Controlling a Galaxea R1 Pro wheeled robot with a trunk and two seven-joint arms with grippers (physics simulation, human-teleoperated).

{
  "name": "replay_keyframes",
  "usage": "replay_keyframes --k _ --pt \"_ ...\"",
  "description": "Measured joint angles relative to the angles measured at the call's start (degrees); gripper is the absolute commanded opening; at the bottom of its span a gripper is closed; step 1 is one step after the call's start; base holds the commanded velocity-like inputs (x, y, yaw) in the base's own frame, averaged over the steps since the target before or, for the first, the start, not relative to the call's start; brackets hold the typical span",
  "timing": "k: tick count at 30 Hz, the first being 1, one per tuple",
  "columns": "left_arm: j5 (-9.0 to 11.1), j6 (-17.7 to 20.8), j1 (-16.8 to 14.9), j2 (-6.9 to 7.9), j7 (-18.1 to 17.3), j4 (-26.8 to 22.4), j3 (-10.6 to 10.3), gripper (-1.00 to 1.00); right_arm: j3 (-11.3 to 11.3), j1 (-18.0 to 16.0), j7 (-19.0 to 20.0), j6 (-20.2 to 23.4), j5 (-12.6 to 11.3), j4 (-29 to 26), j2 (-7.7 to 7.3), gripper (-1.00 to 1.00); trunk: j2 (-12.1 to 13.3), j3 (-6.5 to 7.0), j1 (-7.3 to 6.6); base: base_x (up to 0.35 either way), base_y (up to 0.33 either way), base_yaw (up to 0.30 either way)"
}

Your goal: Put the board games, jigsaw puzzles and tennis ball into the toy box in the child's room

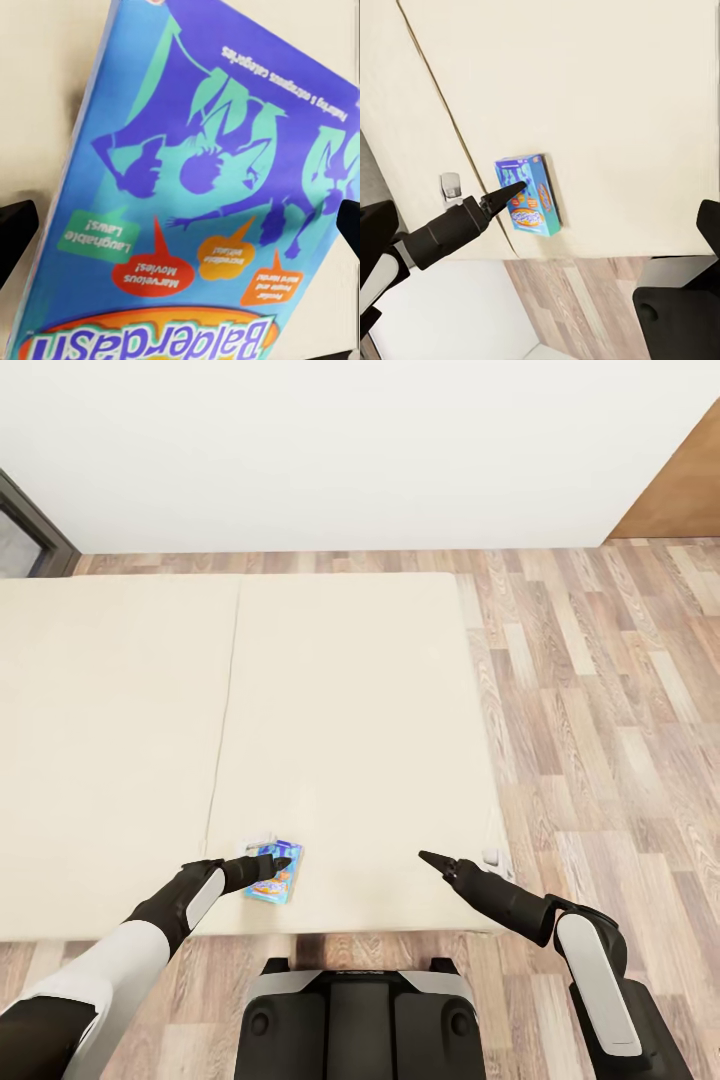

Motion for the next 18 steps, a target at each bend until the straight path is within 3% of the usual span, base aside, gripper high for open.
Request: replay_keyframes --k 18 --pt "0.1 0.0 0.0 0.00 0.0 0.0 0.0 1.00 0.0 0.0 0.0 0.0 0.0 0.0 0.00 1.00 0.0 0.00 0.00 -0.023 -0.120 0.000"
